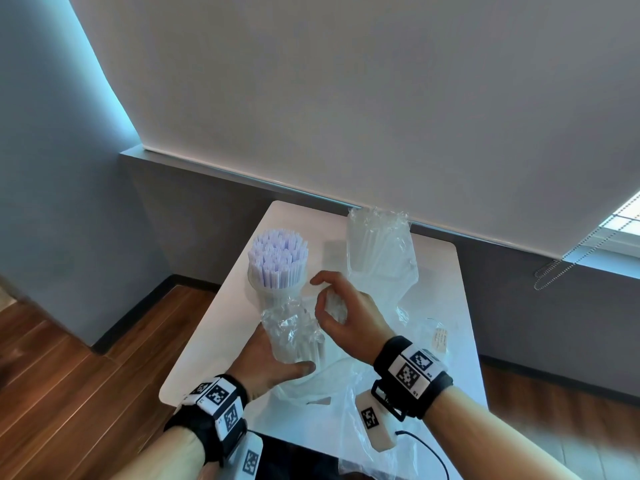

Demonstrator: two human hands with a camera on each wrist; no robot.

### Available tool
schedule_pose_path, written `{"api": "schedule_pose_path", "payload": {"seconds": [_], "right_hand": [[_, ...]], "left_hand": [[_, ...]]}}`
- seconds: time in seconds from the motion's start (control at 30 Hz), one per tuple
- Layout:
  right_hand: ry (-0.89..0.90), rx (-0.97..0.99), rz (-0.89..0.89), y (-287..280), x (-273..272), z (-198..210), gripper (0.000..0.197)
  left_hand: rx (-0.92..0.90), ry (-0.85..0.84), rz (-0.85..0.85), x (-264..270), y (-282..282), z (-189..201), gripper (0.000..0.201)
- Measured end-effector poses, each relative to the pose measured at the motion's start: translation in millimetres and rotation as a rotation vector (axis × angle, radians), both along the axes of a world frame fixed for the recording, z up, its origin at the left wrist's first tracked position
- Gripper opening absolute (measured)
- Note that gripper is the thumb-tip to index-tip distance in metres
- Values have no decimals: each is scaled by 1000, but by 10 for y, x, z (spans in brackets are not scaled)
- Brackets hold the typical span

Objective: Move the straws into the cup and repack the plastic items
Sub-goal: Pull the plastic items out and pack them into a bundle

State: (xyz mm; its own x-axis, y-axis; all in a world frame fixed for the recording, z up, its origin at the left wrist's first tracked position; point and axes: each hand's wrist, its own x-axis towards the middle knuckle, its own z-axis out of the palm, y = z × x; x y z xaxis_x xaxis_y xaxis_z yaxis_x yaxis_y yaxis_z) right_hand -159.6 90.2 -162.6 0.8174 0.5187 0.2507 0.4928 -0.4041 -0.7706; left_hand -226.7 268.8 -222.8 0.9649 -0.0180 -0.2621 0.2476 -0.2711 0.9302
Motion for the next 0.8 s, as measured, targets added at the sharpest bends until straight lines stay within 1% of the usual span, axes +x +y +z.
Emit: {"api": "schedule_pose_path", "payload": {"seconds": [0.1, 0.13, 0.17, 0.23, 0.3, 0.37, 0.47, 0.6, 0.7, 0.8], "right_hand": [[-180, -110, -35, -42, 10, -71, 14], [-241, -173, -43, -56, 19, -76, 11], [-292, -235, -54, -66, 27, -68, 13], [-336, -344, -73, -79, 46, -21, 17], [-324, -436, -78, -95, 87, 27, 20], [-284, -495, -86, -116, 133, 72, 22], [-226, -471, -46, -154, 177, 148, 20], [-266, -394, -42, -212, 192, 286, 20], [-200, -479, -21, -245, 158, 270, 25], [-174, -516, -48, -297, 105, 155, 19]], "left_hand": [[1, -12, 0, -9, 2, 11, 73], [0, -16, 0, -13, 1, 14, 70], [0, -16, 2, -15, 0, 19, 68], [-6, -16, 9, -14, -5, 19, 67], [-9, -12, 7, -15, -11, 25, 69], [-21, -3, 11, -7, -2, 5, 77], [-34, -8, 19, -9, 12, -26, 87], [-31, -2, -2, -14, 31, -39, 95], [-28, 12, 0, -25, 44, -37, 96], [-31, 7, 14, -25, 34, -30, 95]]}}
